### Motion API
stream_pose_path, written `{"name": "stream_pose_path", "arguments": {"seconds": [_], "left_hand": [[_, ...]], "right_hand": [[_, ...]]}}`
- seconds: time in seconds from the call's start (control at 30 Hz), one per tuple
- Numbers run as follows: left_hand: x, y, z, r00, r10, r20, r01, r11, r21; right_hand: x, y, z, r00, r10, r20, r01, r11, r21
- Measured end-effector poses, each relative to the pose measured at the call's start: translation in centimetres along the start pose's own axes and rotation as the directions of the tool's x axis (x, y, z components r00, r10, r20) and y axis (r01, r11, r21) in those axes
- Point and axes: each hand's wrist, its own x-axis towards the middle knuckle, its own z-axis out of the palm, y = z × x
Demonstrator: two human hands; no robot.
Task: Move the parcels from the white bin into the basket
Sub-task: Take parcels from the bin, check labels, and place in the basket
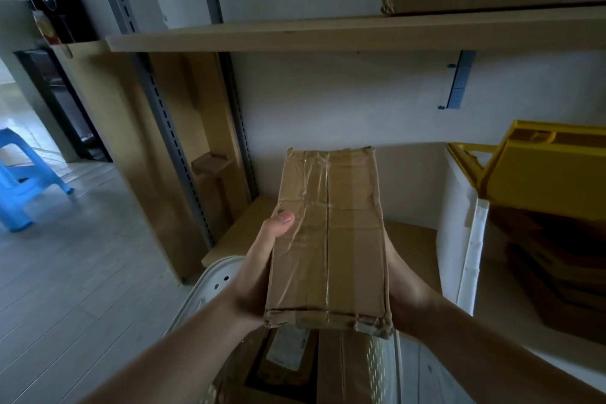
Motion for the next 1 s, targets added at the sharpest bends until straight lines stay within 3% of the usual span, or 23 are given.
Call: {"name": "stream_pose_path", "arguments": {"seconds": [0.13, 0.2, 0.27, 0.33, 0.4, 0.47, 0.53, 0.6, 0.67, 0.73, 0.87, 1.0], "left_hand": [[0.0, 0.0, 0.6, 1.000, 0.004, -0.016, -0.002, 0.995, 0.105], [0.4, -0.2, 0.8, 0.994, 0.086, -0.072, -0.068, 0.973, 0.222], [0.5, -0.1, 0.6, 0.956, 0.274, -0.104, -0.186, 0.841, 0.509], [0.7, -0.2, 0.3, 0.919, 0.390, -0.059, -0.207, 0.604, 0.769], [0.7, -0.4, 0.4, 0.933, 0.357, -0.037, -0.133, 0.440, 0.888], [0.7, -0.7, 0.6, 0.962, 0.223, -0.156, 0.057, 0.393, 0.918], [1.2, -0.7, 0.2, 0.949, 0.098, -0.299, 0.232, 0.423, 0.876], [1.6, -0.5, -0.6, 0.929, -0.024, -0.370, 0.309, 0.604, 0.735], [1.8, -0.7, -1.3, 0.931, -0.085, -0.356, 0.258, 0.844, 0.471], [1.7, -0.9, -1.7, 0.947, -0.097, -0.306, 0.174, 0.956, 0.236], [1.7, -0.9, -1.9, 0.978, 0.000, -0.209, 0.020, 0.995, 0.094], [2.0, -0.6, -1.7, 0.963, 0.175, -0.206, -0.153, 0.981, 0.117]], "right_hand": [[-0.4, 1.1, -0.2, 0.988, -0.148, 0.053, 0.140, 0.981, 0.134], [0.0, 1.6, -0.5, 0.990, -0.097, -0.101, 0.109, 0.987, 0.121], [0.1, 1.8, -0.2, 0.980, 0.022, -0.198, 0.014, 0.984, 0.177], [0.0, 1.9, 0.4, 0.951, 0.143, -0.276, -0.094, 0.979, 0.183], [0.5, 2.3, 0.5, 0.888, 0.214, -0.406, -0.197, 0.977, 0.082], [1.1, 2.8, 0.9, 0.826, 0.239, -0.511, -0.276, 0.961, 0.004], [1.3, 3.1, 1.0, 0.777, 0.188, -0.600, -0.314, 0.943, -0.111], [1.3, 2.6, 1.4, 0.779, 0.073, -0.623, -0.307, 0.911, -0.276], [0.7, 1.7, 1.8, 0.810, -0.039, -0.586, -0.241, 0.888, -0.393], [0.1, 0.6, 1.9, 0.848, -0.142, -0.510, -0.123, 0.884, -0.451], [-1.0, -1.8, 1.9, 0.884, -0.220, -0.412, 0.051, 0.923, -0.382], [-1.5, -2.7, 0.8, 0.969, -0.032, -0.244, -0.021, 0.977, -0.211]]}}
